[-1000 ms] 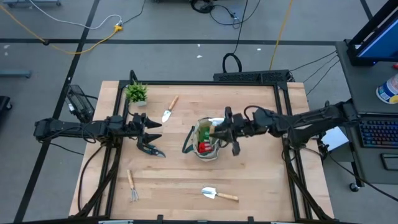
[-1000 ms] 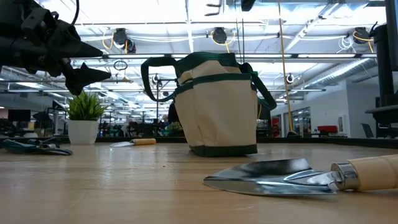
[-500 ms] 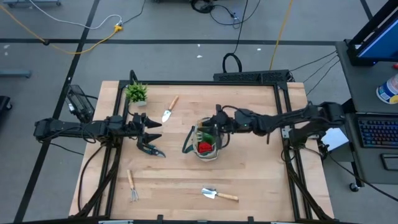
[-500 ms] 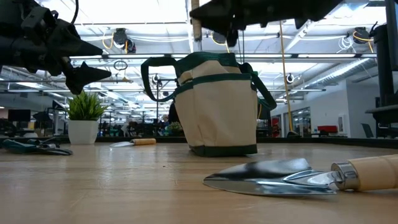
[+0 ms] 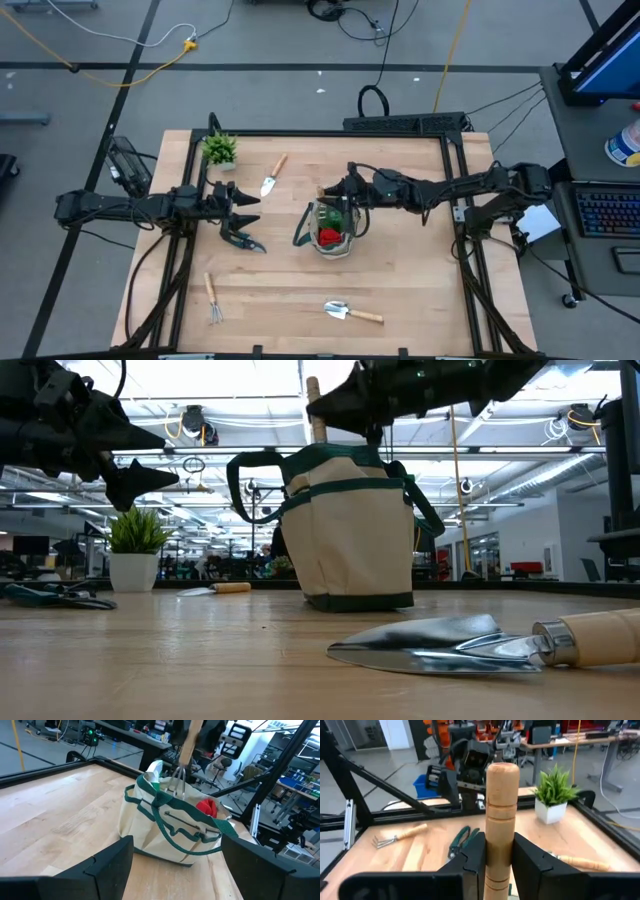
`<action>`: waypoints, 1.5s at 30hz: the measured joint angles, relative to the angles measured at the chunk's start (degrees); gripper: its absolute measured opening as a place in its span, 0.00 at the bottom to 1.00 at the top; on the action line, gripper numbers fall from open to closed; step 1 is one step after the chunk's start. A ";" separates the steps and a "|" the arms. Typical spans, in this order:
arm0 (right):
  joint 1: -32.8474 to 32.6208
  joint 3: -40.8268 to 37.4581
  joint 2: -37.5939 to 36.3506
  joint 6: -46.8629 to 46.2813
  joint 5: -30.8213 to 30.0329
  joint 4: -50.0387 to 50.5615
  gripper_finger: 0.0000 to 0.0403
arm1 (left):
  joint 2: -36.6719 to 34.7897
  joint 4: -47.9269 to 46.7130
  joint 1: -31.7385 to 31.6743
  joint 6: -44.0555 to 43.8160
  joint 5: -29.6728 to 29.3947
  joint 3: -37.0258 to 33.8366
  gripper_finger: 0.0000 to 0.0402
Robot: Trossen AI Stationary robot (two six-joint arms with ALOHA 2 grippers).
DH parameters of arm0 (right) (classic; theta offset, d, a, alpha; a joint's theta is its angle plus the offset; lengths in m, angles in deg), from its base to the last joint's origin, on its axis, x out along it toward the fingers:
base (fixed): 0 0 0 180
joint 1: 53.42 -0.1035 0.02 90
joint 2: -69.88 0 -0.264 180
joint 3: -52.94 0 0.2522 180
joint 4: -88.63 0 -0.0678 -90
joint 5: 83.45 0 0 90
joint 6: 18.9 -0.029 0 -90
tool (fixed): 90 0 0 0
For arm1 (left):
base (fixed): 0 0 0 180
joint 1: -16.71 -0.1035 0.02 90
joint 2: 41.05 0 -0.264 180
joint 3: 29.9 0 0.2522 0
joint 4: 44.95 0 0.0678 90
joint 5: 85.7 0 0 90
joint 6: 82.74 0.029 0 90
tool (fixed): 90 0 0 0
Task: Pick & Place Garden tools in Gardening bag
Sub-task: Put the right light brown hand rake into the light brown gardening bag
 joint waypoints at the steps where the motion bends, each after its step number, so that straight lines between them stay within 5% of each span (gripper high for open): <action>1: 0.00 0.00 0.05 -0.40 0.00 1.22 0.15 | -0.01 0.00 0.00 0.00 0.00 0.00 0.77; 31: -0.11 -0.09 2.34 -3.80 -0.24 2.11 0.15 | -0.02 -0.04 0.00 8.77 0.02 0.00 0.77; 45: -0.90 -0.11 10.04 -8.27 -1.82 -4.55 0.15 | 0.00 -0.09 0.00 8.75 0.04 -0.02 0.77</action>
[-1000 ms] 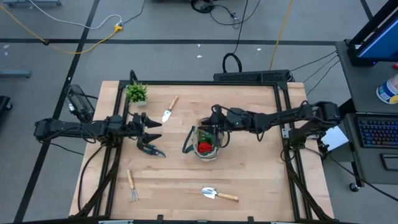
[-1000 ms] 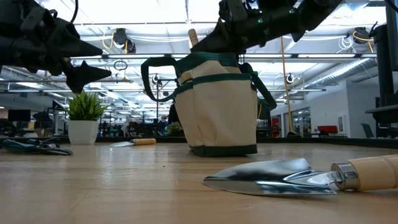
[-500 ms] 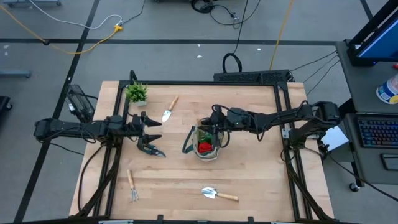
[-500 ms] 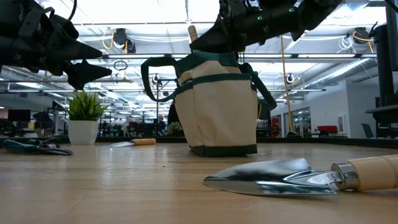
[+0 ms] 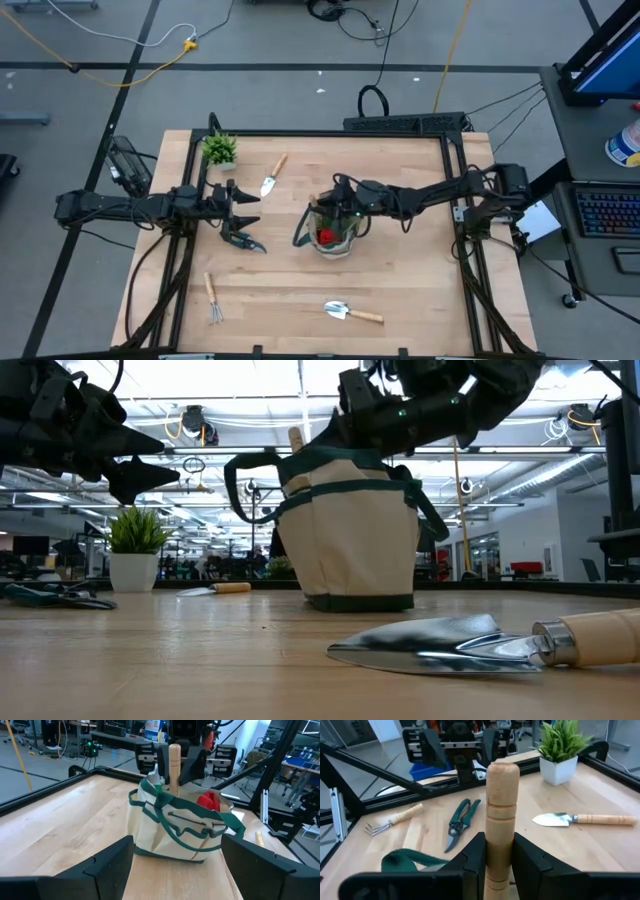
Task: Pick & Place Garden tools in Gardening bag
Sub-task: Put the right light brown hand rake into the light brown gardening bag, then put the top light brown trowel into the light brown gardening bag
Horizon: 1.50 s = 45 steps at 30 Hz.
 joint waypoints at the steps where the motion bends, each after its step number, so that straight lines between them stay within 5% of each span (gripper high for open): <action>1: 0.00 0.02 0.18 -0.26 -0.05 0.04 0.15 | 0.00 0.00 0.00 -0.01 -0.01 0.01 0.77; 26: 0.00 0.02 -0.54 6.51 -1.14 5.70 0.20 | -0.01 -0.11 0.00 0.01 -0.02 0.01 0.77; 38: 0.00 0.02 -6.47 14.37 -1.41 17.38 0.35 | 0.00 -0.22 0.00 0.49 -0.04 -0.01 0.77; 45: 0.00 0.00 -6.49 14.75 -1.39 16.18 0.41 | -0.01 -0.20 0.00 0.50 -0.04 0.00 0.77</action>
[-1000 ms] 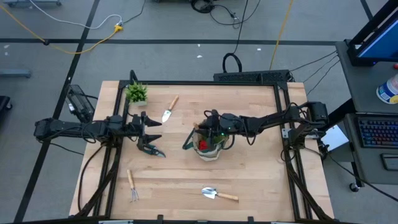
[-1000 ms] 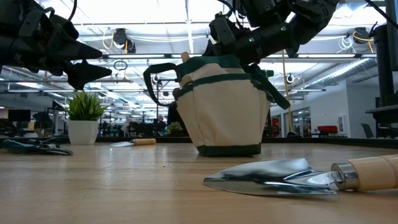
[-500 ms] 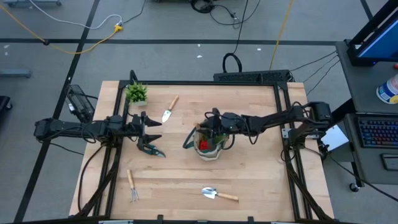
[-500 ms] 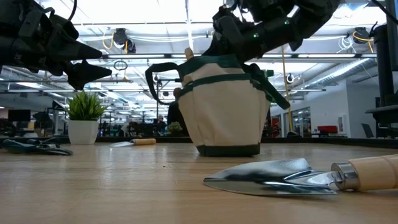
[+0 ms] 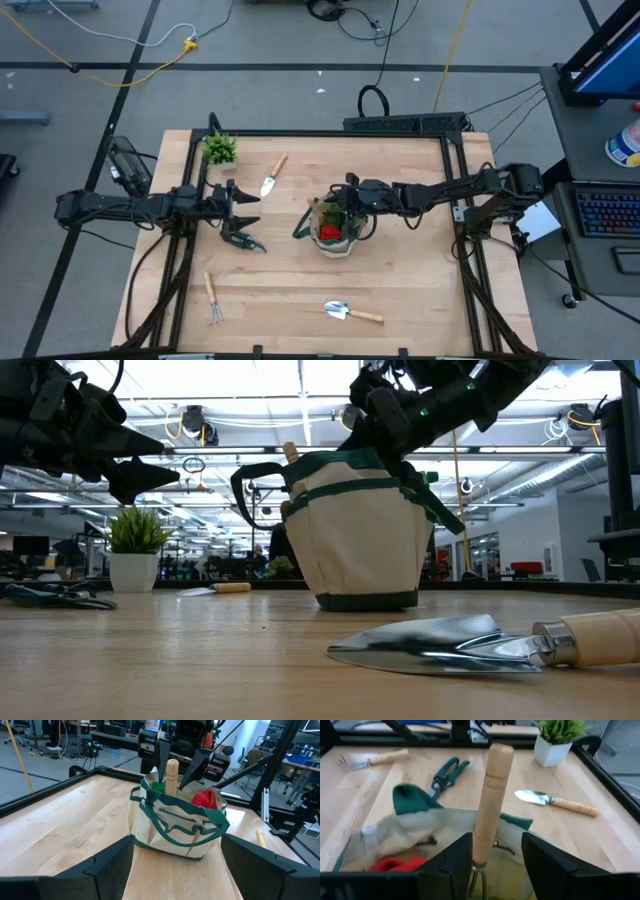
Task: Pick & Place Garden tools in Gardening bag
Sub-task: Put the top light brown trowel into the light brown gardening bag
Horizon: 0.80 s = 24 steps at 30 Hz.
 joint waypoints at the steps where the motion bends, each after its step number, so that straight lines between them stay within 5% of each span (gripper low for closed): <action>1: 0.00 0.00 0.01 -0.09 0.01 -1.54 0.41 | 0.01 0.00 0.00 0.00 0.00 0.00 0.77; 14: 1.02 0.02 -0.03 -3.93 0.23 -18.29 0.23 | 0.01 2.76 0.00 -4.75 0.00 -0.01 0.77; 20: 2.31 0.00 -1.72 -7.63 1.40 -18.23 0.03 | -0.01 5.87 0.00 -11.21 0.02 -0.01 0.77; 24: 2.97 -0.01 -5.15 -8.82 5.46 -16.07 0.02 | -0.01 6.34 0.00 -14.51 0.00 -0.01 0.77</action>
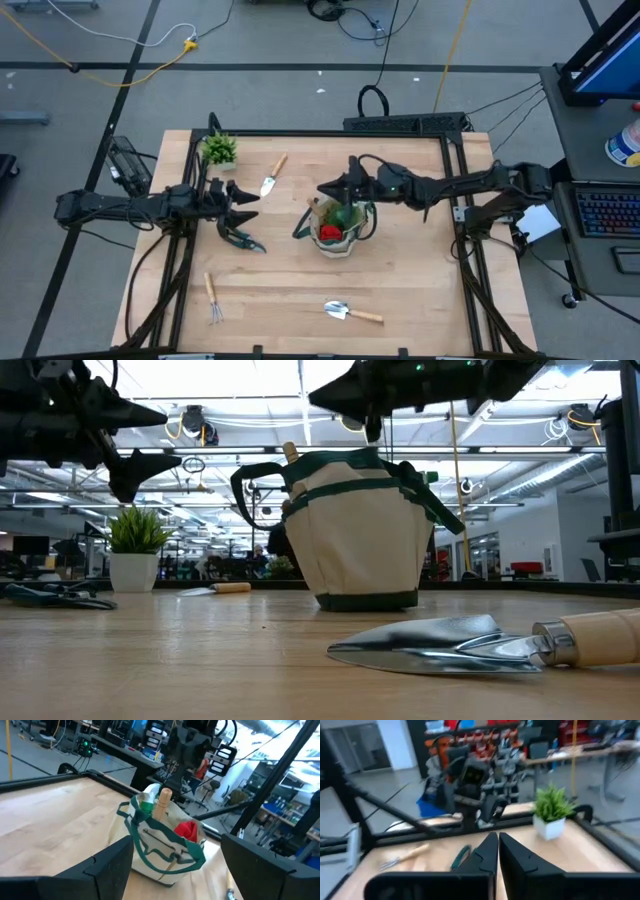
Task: Pick & Place Garden tools in Gardening bag
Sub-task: Put the top light brown trowel into the light brown gardening bag
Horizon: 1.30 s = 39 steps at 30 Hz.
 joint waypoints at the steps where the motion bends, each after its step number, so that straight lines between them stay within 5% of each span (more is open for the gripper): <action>1: 0.16 -0.02 -0.84 -0.15 1.10 0.67 0.02 | 0.00 0.00 0.00 -0.20 -0.02 0.00 0.77; 10: 0.04 -4.61 -11.85 0.73 2.57 6.76 0.00 | 0.02 -0.03 0.00 -1.70 0.00 0.00 0.77; 21: 0.02 -16.89 -26.21 -0.20 2.37 -0.86 0.00 | 0.00 0.04 0.00 -4.56 -0.52 0.00 0.77; 29: 0.04 -24.61 -30.00 -2.23 0.54 -7.36 0.00 | 0.01 0.22 -0.02 -11.90 -9.52 0.00 0.77; 39: 0.04 -29.05 -30.25 -2.81 0.61 -13.56 0.00 | 5.03 -7.46 -0.02 -7.83 -14.19 7.66 0.77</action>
